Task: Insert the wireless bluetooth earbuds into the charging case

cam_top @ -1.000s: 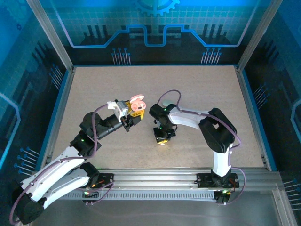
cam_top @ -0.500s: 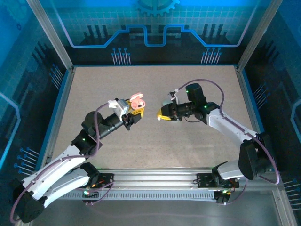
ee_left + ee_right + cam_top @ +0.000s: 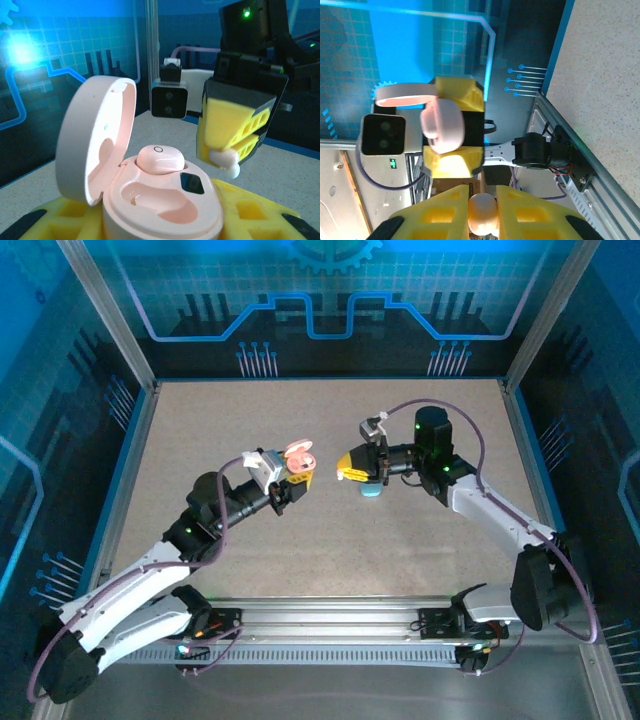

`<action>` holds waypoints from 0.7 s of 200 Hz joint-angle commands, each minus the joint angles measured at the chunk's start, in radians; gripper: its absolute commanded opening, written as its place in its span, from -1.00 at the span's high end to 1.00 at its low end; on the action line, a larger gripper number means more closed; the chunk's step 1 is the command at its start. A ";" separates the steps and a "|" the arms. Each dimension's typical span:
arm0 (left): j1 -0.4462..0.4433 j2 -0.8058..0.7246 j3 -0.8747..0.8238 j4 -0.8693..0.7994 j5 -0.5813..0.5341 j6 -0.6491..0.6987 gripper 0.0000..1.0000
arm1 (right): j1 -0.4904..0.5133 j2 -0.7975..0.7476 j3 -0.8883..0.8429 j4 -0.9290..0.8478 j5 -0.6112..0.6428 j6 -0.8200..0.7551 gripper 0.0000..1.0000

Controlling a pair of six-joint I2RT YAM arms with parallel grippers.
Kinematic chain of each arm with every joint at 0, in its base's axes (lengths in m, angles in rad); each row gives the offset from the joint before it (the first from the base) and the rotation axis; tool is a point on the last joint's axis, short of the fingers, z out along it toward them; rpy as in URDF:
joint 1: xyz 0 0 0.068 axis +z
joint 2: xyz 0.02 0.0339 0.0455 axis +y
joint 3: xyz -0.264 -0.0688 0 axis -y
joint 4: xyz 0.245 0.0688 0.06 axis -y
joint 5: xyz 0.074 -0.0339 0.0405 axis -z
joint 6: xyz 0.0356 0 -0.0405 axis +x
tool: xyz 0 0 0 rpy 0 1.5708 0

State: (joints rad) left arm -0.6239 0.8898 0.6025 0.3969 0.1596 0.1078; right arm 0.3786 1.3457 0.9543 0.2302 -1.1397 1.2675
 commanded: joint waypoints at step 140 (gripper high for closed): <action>-0.090 0.231 -0.044 0.362 0.009 0.085 0.36 | 0.209 -0.057 0.329 -0.636 0.494 -0.499 0.63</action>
State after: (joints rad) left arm -0.6987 1.1110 0.5644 0.6888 0.1719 0.1677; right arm 0.5583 1.2835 1.2392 -0.3515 -0.7483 0.8181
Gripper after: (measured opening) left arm 0.392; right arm 0.186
